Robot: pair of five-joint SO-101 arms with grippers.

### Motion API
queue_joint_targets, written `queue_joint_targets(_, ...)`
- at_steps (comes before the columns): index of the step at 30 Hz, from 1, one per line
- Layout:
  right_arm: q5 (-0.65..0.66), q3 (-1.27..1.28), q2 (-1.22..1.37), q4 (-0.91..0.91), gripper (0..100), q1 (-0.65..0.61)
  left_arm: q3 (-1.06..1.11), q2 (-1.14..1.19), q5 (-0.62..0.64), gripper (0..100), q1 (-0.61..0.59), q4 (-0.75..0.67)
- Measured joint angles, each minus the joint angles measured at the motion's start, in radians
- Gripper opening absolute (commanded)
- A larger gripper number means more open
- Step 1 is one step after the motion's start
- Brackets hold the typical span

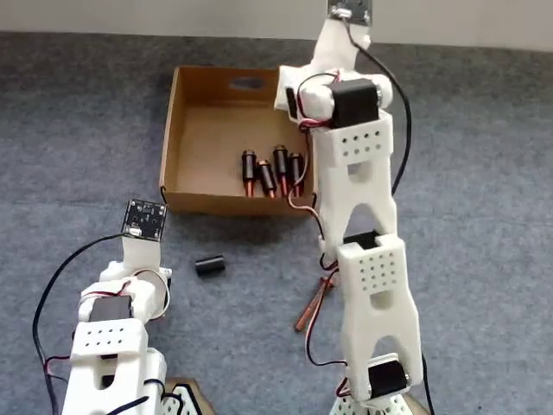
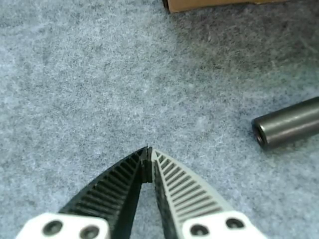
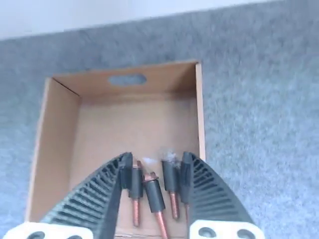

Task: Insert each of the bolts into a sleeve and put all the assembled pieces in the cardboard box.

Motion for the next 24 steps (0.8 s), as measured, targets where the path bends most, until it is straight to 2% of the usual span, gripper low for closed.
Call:
queue_joint_targets(5,0.000,0.000,-0.087,0.000,6.5,0.000,0.000,0.000,0.000,2,0.000,0.000)
queue_joint_targets(12,0.089,0.037,-0.267,0.000,6.3,0.000,0.000,0.000,0.000,2,0.000,0.000)
queue_joint_targets(16,0.092,0.292,-0.445,0.000,6.3,-0.003,0.000,0.000,0.000,2,0.000,0.000)
queue_joint_targets(24,0.120,0.974,-0.850,-0.005,7.2,-0.043,0.000,0.000,0.000,2,0.000,0.000)
